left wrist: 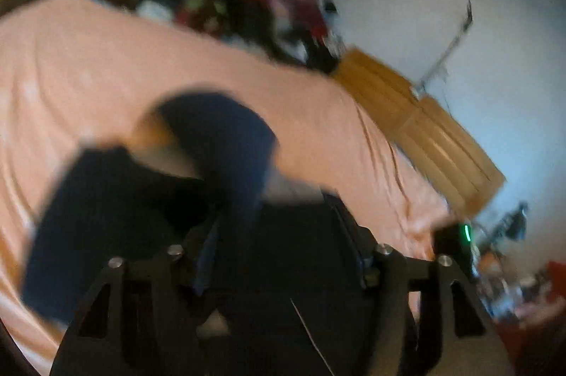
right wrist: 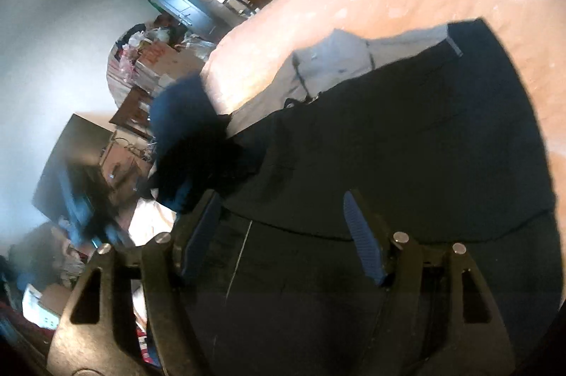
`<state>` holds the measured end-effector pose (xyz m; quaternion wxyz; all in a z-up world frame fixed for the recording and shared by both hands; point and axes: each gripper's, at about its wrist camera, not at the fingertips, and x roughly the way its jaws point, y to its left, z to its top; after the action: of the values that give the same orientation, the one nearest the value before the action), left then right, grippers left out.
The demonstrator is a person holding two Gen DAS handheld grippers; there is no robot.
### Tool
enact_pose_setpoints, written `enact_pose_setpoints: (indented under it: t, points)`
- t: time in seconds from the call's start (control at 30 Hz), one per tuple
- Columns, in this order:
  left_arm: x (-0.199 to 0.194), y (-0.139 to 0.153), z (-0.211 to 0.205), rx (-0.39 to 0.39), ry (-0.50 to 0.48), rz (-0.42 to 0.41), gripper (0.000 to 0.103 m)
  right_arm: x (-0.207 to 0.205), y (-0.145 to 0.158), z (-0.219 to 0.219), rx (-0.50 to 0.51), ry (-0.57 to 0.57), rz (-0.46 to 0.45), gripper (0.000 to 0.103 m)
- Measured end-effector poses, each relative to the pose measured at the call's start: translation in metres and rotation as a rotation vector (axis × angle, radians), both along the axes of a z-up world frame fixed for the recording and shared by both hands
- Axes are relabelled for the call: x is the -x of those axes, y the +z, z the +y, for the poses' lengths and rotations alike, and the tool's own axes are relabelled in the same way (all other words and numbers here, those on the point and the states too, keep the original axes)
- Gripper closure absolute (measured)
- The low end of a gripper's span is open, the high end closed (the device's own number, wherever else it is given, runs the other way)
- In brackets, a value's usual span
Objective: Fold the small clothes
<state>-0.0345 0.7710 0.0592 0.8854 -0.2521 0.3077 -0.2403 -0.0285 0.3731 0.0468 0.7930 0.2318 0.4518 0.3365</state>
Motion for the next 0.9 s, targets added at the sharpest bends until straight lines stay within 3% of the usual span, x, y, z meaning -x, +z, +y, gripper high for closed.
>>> enact_pose_setpoints:
  t: [0.13, 0.2, 0.3, 0.37, 0.53, 0.6, 0.67, 0.73, 0.87, 0.9]
  points:
    - [0.021, -0.077, 0.027, 0.080, 0.106, 0.199, 0.045, -0.018, -0.024, 0.022, -0.027, 0.065, 0.091, 0.031]
    - [0.040, -0.097, 0.048, 0.126, 0.166, 0.230, 0.052, -0.025, -0.033, 0.034, -0.033, 0.088, 0.120, 0.031]
    - [0.052, -0.101, 0.067, 0.185, 0.214, 0.197, 0.052, -0.035, -0.045, 0.051, -0.038, 0.098, 0.190, 0.031]
    - [0.056, -0.106, 0.068, 0.169, 0.219, 0.209, 0.052, -0.035, -0.051, 0.060, -0.003, 0.092, 0.226, 0.032]
    - [0.071, -0.111, 0.068, 0.173, 0.222, 0.198, 0.052, -0.007, -0.047, 0.058, 0.008, 0.084, 0.245, 0.037]
    - [0.072, -0.116, 0.047, 0.177, 0.225, 0.196, 0.052, 0.004, -0.050, 0.064, 0.003, 0.108, 0.261, 0.038]
    - [0.073, -0.116, 0.046, 0.172, 0.226, 0.192, 0.052, 0.006, -0.051, 0.075, 0.043, 0.130, 0.233, 0.039]
    - [0.075, -0.116, 0.043, 0.168, 0.227, 0.190, 0.052, 0.002, -0.052, 0.080, 0.025, 0.142, 0.245, 0.057]
    - [0.075, -0.115, 0.039, 0.156, 0.231, 0.188, 0.052, 0.002, -0.052, 0.096, 0.051, 0.180, 0.240, 0.064]
    - [0.077, -0.115, 0.039, 0.152, 0.232, 0.189, 0.052, 0.001, -0.054, 0.097, 0.066, 0.179, 0.233, 0.071]
